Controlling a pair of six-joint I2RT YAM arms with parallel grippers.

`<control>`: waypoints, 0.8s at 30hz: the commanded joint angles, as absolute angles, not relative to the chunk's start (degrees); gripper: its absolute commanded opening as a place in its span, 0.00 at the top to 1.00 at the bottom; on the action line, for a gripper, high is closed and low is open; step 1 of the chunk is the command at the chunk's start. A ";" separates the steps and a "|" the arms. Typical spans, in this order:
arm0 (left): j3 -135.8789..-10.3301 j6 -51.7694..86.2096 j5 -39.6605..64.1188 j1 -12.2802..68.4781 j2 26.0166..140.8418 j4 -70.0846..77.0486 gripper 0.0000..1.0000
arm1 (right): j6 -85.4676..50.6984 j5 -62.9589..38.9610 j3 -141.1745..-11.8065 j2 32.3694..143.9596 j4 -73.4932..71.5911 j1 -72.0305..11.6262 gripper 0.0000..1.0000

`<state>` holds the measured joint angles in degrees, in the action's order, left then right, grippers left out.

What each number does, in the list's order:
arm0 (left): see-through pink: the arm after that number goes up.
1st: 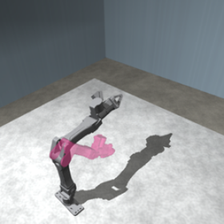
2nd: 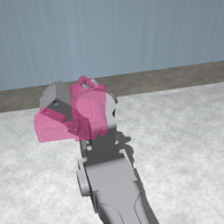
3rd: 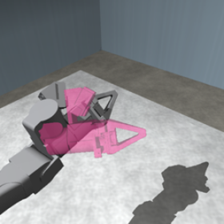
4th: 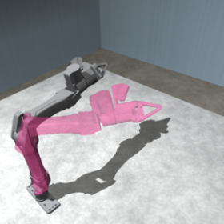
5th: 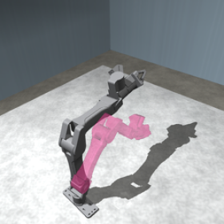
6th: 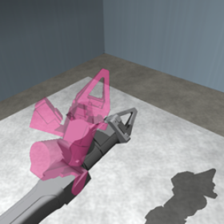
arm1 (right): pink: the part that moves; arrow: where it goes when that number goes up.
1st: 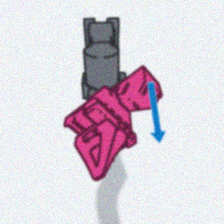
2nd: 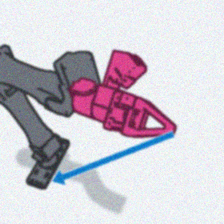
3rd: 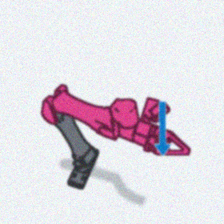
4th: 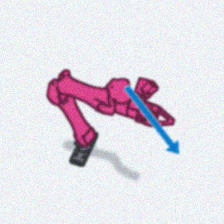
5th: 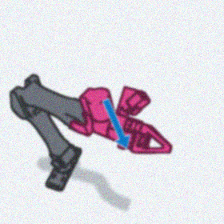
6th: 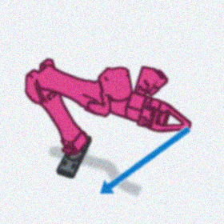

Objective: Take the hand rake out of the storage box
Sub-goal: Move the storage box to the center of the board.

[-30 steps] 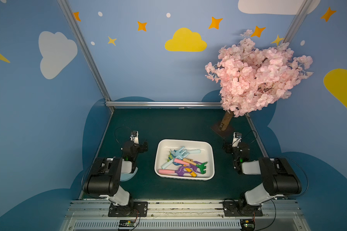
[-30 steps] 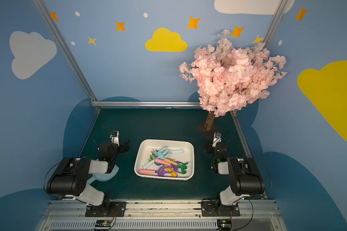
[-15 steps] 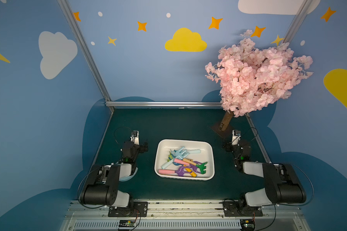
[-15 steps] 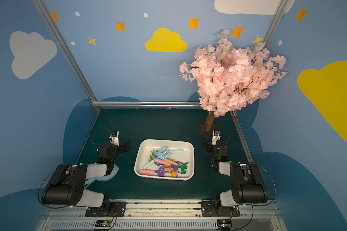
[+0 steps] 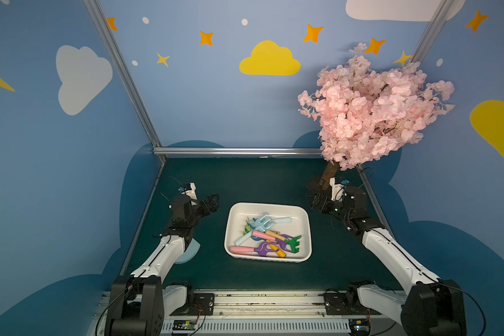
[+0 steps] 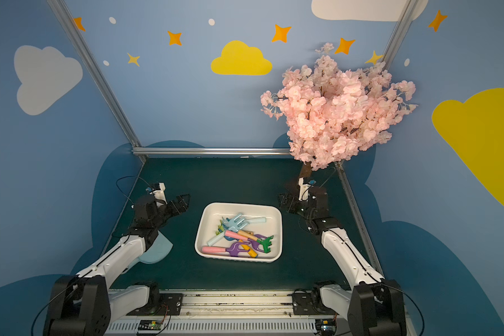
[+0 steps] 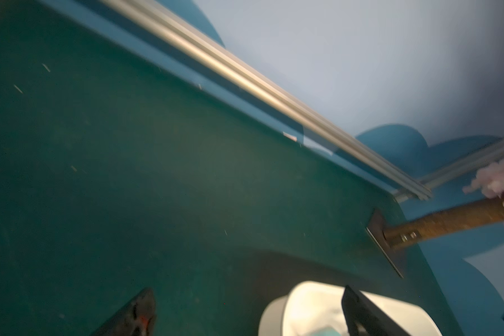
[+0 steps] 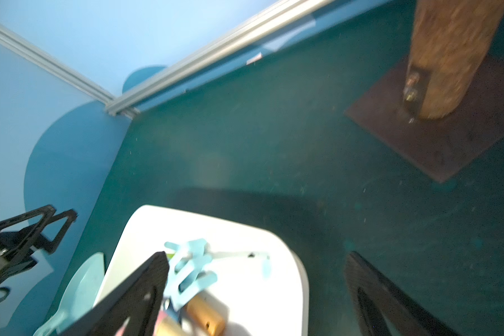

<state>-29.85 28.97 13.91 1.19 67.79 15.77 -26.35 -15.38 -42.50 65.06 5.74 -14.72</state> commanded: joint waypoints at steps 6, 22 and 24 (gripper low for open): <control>-29.88 29.68 22.51 1.76 66.56 10.21 0.00 | -28.15 -11.09 -39.36 61.53 21.47 -25.20 0.02; -27.81 27.81 21.26 2.58 60.96 7.92 0.00 | -25.81 -3.15 -40.31 71.06 21.97 -28.67 0.65; -27.30 27.39 20.75 2.57 59.90 7.41 0.00 | -26.41 -2.19 -42.82 74.10 24.56 -28.57 0.66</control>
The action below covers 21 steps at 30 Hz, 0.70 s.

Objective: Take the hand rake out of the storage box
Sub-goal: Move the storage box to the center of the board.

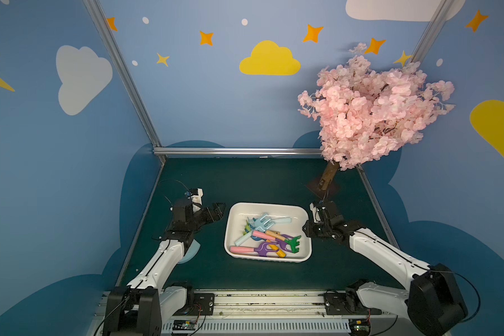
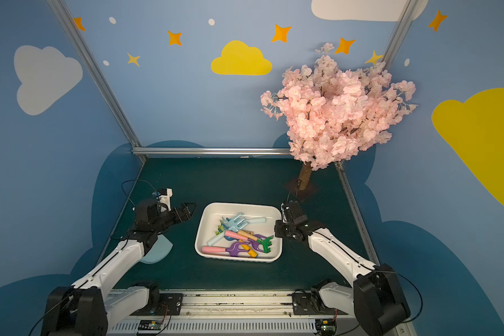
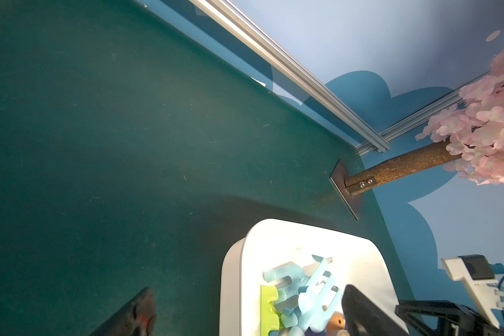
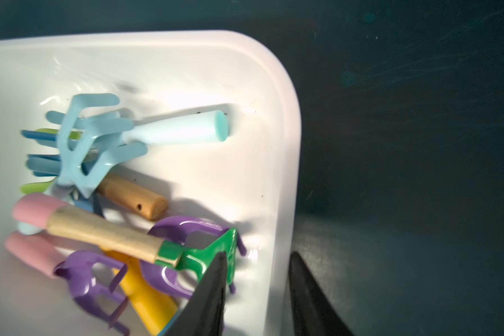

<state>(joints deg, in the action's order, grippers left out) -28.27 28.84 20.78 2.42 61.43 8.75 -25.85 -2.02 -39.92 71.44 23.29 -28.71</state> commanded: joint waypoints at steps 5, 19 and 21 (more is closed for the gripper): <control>-25.91 26.55 19.31 2.55 57.08 7.00 0.00 | -23.96 -2.08 -48.82 82.09 29.27 -28.48 0.80; -24.97 25.86 14.75 2.36 55.44 6.06 0.00 | -23.43 2.92 -72.59 103.63 31.71 -25.13 1.00; -24.96 25.81 13.81 2.24 54.37 5.12 0.00 | -23.60 3.23 -78.02 108.28 32.74 -24.38 1.00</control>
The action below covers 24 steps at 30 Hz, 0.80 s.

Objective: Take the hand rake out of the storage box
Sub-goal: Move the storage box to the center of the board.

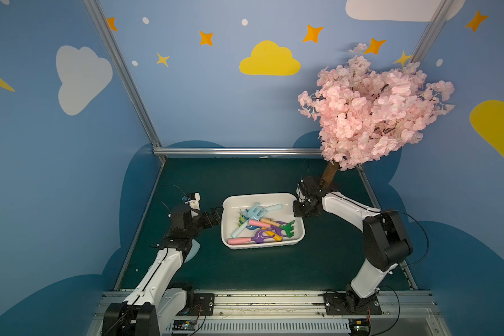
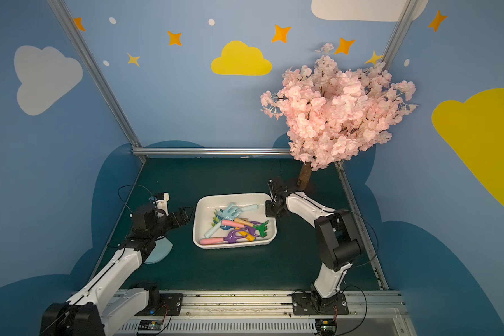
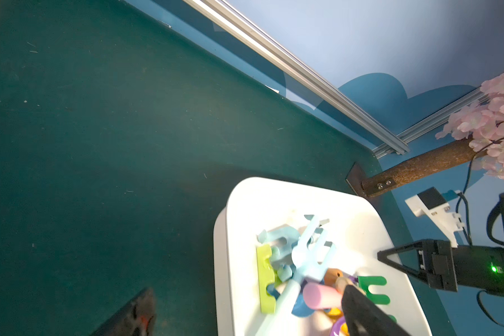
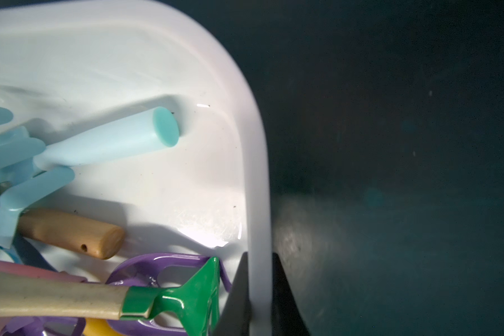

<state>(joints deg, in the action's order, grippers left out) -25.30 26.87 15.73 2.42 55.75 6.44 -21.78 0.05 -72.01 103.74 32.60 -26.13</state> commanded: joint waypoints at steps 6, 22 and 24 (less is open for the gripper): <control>-24.16 25.66 9.97 2.12 52.68 5.10 0.00 | -25.81 8.07 -92.31 119.07 33.50 -23.25 1.00; -28.13 24.74 15.53 2.01 58.18 4.14 0.03 | -21.52 8.46 -112.50 134.20 29.99 -20.29 1.00; -29.01 24.62 16.61 2.11 58.80 3.83 0.06 | -22.11 8.43 -112.46 133.89 29.64 -20.19 1.00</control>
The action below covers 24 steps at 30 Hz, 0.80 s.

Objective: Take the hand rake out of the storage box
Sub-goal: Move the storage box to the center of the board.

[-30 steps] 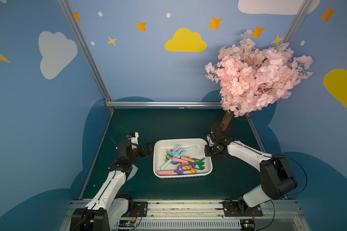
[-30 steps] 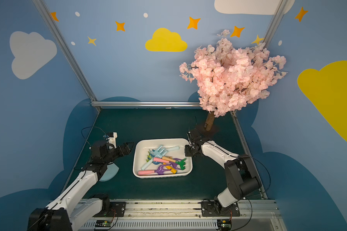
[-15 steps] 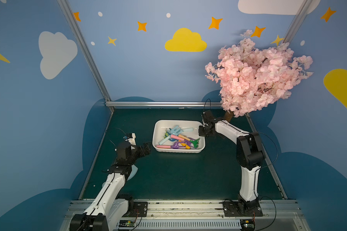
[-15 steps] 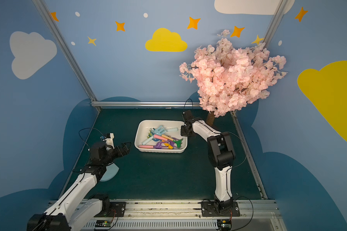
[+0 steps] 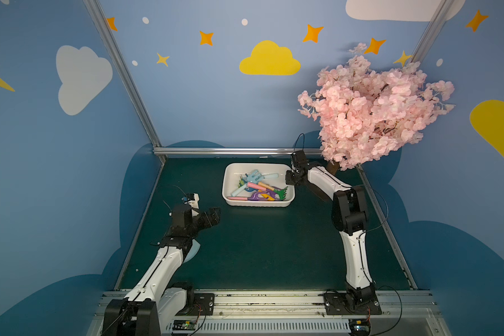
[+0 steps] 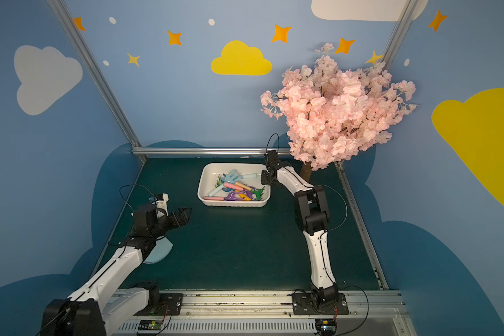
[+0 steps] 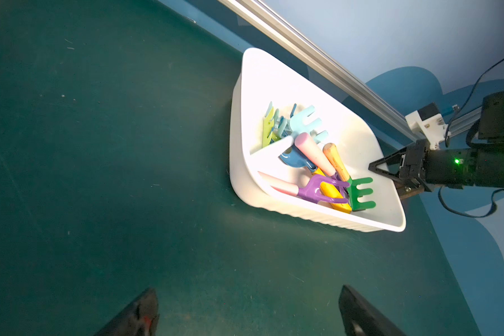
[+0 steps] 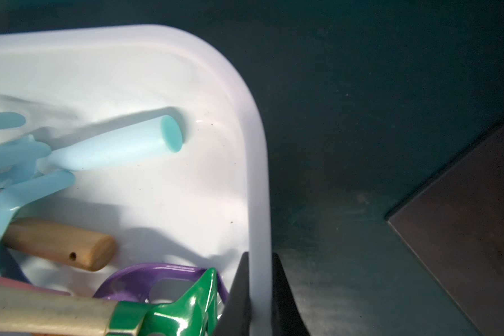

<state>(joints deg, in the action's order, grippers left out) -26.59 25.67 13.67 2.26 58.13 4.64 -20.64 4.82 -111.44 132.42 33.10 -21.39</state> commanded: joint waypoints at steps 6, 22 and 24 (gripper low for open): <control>-31.20 24.17 17.40 2.28 59.80 1.86 0.06 | -20.06 5.35 -109.68 128.86 29.35 -20.78 0.74; -28.75 24.42 15.40 2.29 57.32 3.29 0.00 | -24.87 2.42 -84.82 114.80 18.76 -22.76 0.78; -28.52 24.47 15.59 2.29 57.45 3.43 0.00 | -25.43 2.42 -84.69 115.51 19.03 -22.98 0.89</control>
